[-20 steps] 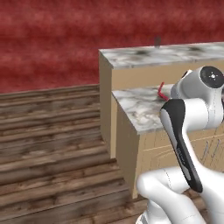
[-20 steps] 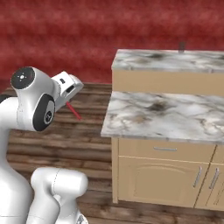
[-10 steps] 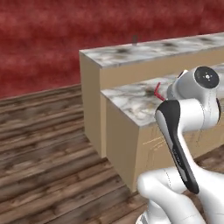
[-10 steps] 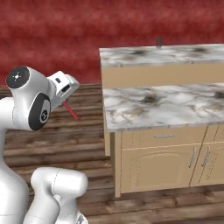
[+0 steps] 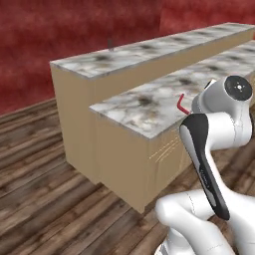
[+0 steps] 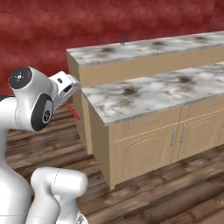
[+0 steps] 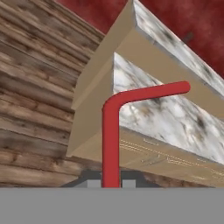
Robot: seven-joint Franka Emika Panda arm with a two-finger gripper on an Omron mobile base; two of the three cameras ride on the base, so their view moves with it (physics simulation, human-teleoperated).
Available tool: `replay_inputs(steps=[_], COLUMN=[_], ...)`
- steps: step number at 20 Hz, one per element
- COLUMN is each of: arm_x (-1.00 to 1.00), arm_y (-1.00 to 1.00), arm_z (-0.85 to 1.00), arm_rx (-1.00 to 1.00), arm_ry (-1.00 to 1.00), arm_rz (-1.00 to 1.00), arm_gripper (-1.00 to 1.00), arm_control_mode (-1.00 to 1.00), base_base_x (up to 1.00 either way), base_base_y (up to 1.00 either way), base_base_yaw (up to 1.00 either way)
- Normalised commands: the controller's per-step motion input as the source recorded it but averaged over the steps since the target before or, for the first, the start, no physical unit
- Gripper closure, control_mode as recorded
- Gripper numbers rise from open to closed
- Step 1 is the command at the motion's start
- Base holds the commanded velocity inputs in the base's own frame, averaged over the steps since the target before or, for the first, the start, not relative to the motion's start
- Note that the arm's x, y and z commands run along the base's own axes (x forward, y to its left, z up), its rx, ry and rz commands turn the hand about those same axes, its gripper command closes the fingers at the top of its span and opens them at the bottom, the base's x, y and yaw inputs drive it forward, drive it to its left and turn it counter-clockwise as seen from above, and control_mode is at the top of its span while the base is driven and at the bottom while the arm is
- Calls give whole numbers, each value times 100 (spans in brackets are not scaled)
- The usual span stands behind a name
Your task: Take a straw from the drawer in front and place it inside the glass cup on the dining counter.
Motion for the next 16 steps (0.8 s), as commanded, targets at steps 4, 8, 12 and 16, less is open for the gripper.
replay_inputs(steps=[4, 8, 12, 16], arm_x=[0, 0, 0, 0], arm_y=[0, 0, 0, 0], arm_z=[0, 0, 0, 0], arm_rx=[0, 0, 0, 0], arm_ry=[0, 0, 0, 0], arm_rz=[0, 0, 0, 0], arm_gripper=[100, 100, 100, 100], arm_control_mode=[100, 100, 100, 100], base_base_x=[2, 12, 28, 44], base_base_y=[100, 100, 100, 100], base_base_yaw=[-36, -31, -26, -24])
